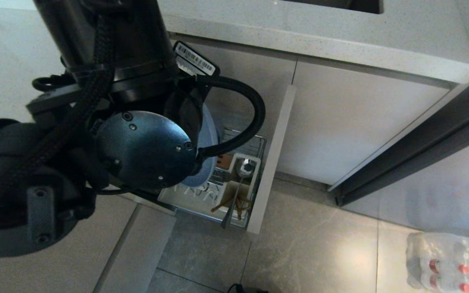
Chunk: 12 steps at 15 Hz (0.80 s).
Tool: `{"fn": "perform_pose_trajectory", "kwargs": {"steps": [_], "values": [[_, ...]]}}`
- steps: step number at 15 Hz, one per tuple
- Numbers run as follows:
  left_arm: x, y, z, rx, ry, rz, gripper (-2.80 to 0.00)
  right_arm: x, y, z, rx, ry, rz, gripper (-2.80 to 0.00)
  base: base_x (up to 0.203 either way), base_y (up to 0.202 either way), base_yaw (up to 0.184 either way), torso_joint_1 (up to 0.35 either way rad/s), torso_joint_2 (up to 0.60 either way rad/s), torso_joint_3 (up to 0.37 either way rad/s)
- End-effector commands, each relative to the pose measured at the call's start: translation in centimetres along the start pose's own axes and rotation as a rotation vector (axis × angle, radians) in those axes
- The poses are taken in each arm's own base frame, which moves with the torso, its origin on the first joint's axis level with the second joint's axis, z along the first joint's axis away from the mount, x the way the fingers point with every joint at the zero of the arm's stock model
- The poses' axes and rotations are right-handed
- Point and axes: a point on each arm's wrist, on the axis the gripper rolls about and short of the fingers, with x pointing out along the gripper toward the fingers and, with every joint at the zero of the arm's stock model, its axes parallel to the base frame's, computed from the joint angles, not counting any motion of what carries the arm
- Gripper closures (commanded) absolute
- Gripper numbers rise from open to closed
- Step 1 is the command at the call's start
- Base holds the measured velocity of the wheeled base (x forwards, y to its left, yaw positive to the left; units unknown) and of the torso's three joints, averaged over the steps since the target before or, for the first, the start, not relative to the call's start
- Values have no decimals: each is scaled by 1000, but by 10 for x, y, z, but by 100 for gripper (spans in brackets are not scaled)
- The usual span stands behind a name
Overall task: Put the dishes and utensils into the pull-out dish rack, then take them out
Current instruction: Pick up the plate and place it in the cupboard
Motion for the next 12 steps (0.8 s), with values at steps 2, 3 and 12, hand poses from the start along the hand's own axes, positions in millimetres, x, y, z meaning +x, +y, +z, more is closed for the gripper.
{"fn": "perform_pose_trajectory", "kwargs": {"steps": [2, 3, 12], "values": [[17, 9, -3, -32, -58, 24, 0, 0, 0, 0, 0, 1, 0, 0, 0, 0, 0, 0, 0, 0], [21, 12, -5, -40, -71, 28, 0, 0, 0, 0, 0, 1, 0, 0, 0, 0, 0, 0, 0, 0], [50, 43, -30, -75, -148, 49, 0, 0, 0, 0, 0, 1, 0, 0, 0, 0, 0, 0, 0, 0]]}}
